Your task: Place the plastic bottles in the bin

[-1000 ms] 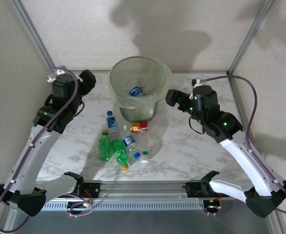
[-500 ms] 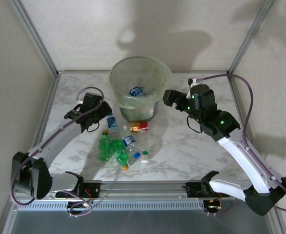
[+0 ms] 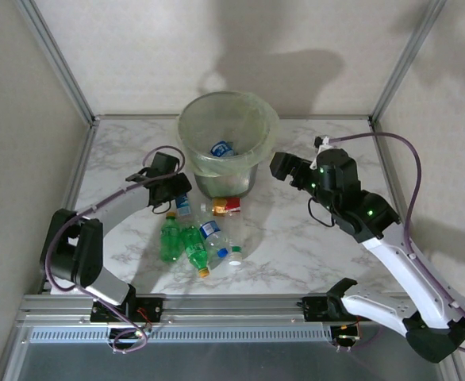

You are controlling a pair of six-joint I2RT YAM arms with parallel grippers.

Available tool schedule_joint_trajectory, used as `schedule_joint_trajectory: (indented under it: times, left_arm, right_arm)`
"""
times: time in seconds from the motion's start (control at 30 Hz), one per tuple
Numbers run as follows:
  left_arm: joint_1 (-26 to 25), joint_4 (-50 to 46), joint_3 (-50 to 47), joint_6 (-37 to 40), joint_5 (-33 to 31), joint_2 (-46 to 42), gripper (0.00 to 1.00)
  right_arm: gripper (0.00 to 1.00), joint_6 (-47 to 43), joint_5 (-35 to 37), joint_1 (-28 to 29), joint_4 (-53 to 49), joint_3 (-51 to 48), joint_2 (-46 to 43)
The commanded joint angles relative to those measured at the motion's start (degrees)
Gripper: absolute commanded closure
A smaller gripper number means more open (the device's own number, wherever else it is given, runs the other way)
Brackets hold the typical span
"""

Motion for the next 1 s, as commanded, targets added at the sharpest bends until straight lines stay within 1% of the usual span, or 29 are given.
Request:
schedule_joint_trajectory:
  times: [0.0,0.33,0.57,0.7,0.83,0.97]
  left_arm:
    - [0.4,1.1,2.0,1.4,0.7,1.9,0.19]
    - [0.6,2.9,1.4,1.7,1.7,5.8,0.21]
    - [1.4,4.4,-0.4,1.2,2.3,6.3,0.32]
    - [1.5,5.1,-1.0,1.1,2.5,6.2,0.36]
    - [1.6,5.4,-1.3,1.4,3.8,6.9,0.32]
    - [1.6,5.4,-1.5,1.6,3.8,7.2,0.31]
  right_arm:
    - [0.01,1.7,1.5,0.7,-0.2,-1.2,-1.0]
    - [0.01,1.4,2.2,1.1,-0.5,-0.2,-0.3]
    - [0.01,1.4,2.5,1.2,-1.1,0.6,0.2]
    - [0.01,1.3,2.7,1.3,-1.3,1.0,0.5]
    - [0.01,1.3,2.5,1.3,-1.5,1.4,1.0]
    - [0.01,1.3,2.7,1.4,-1.7,1.8,1.0]
